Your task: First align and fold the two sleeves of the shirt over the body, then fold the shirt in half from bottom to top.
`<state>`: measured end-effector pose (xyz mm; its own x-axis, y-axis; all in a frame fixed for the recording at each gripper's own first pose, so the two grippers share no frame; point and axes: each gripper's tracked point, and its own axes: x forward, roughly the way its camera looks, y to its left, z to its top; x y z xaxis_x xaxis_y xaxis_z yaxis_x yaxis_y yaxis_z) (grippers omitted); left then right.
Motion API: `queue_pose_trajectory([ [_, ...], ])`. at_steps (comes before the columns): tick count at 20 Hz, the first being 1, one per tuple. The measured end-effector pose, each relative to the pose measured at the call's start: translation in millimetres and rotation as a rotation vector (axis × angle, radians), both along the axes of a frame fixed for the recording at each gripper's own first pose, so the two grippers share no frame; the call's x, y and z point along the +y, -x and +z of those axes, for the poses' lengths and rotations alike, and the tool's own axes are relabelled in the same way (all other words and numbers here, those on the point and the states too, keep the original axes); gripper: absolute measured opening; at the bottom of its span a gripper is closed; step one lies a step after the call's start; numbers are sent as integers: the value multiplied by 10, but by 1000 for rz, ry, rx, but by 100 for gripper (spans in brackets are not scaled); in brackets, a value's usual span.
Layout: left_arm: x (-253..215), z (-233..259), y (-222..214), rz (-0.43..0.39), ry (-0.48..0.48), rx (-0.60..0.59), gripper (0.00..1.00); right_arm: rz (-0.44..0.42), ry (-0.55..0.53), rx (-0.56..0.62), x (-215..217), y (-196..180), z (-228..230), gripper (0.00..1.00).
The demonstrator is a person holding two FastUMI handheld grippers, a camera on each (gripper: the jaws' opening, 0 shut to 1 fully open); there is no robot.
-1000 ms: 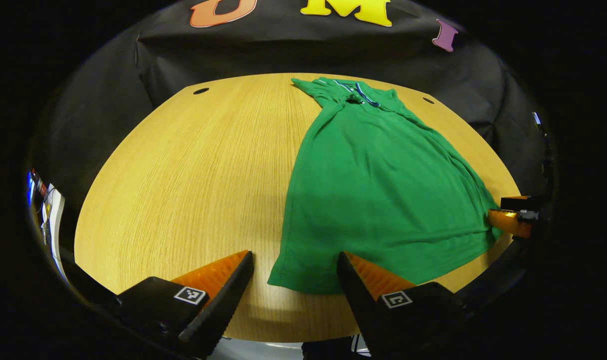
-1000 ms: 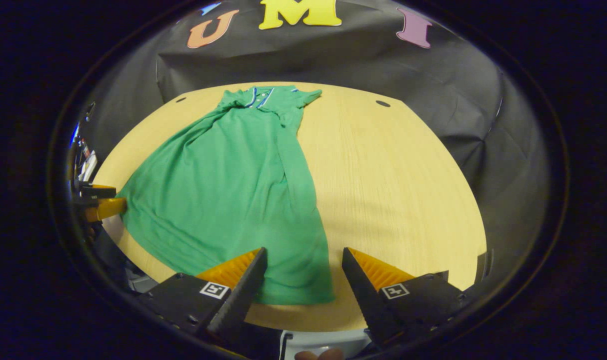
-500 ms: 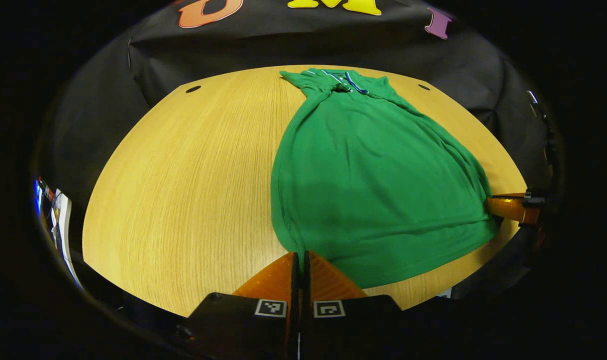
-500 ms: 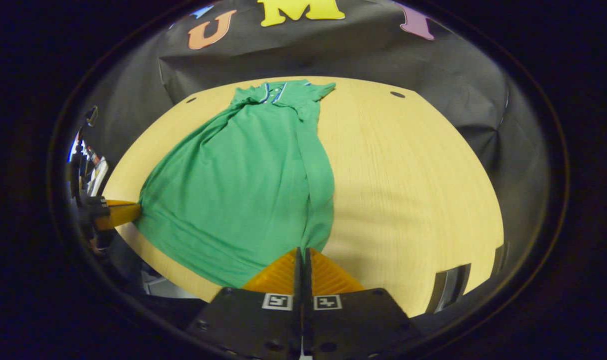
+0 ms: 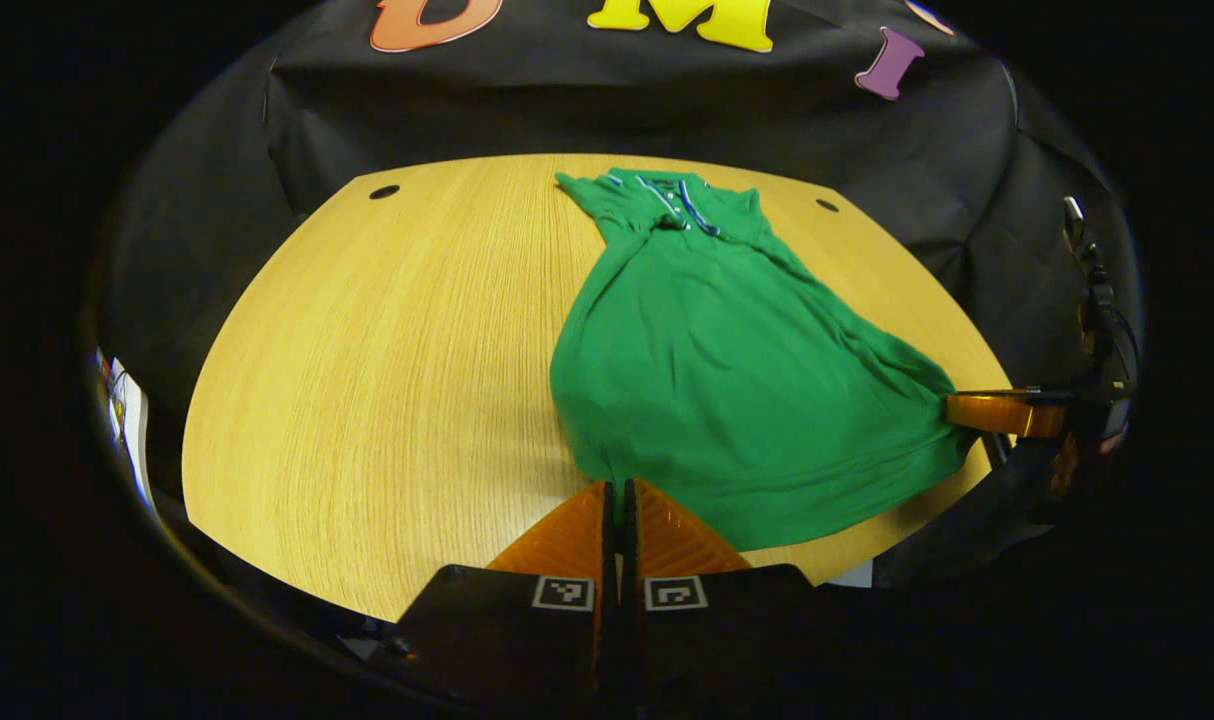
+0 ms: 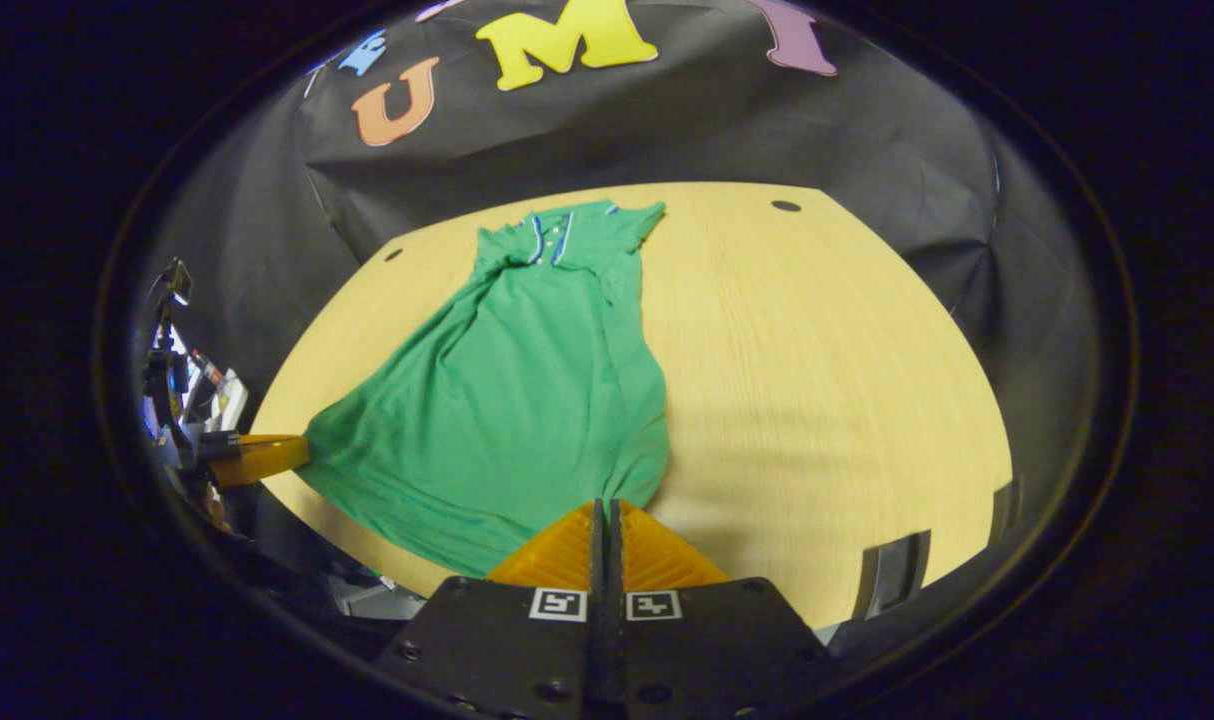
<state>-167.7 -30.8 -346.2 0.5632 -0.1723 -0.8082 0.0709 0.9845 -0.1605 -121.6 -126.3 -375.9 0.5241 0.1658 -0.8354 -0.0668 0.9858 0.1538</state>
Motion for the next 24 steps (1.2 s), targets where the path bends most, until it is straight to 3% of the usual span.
queue_pose_trajectory([
  [6, 112, 592, -645, 60, 39, -159, 5, -14, -43, -128, 69, -666, 570, 0],
  [11, 135, 851, -1210, 33, 40, -261, 6, -27, -59, -220, 104, -1311, 940, 0],
  [14, 125, 1017, -1563, 59, 73, -309, 6, -41, -74, -257, 143, -1700, 1136, 0],
  [20, 217, 1094, -2505, 121, 105, -370, 6, -45, -80, -294, 239, -2633, 1269, 0],
  [24, 325, 1042, -3230, 108, 69, -408, 6, -52, -84, -311, 212, -3393, 1247, 0],
])
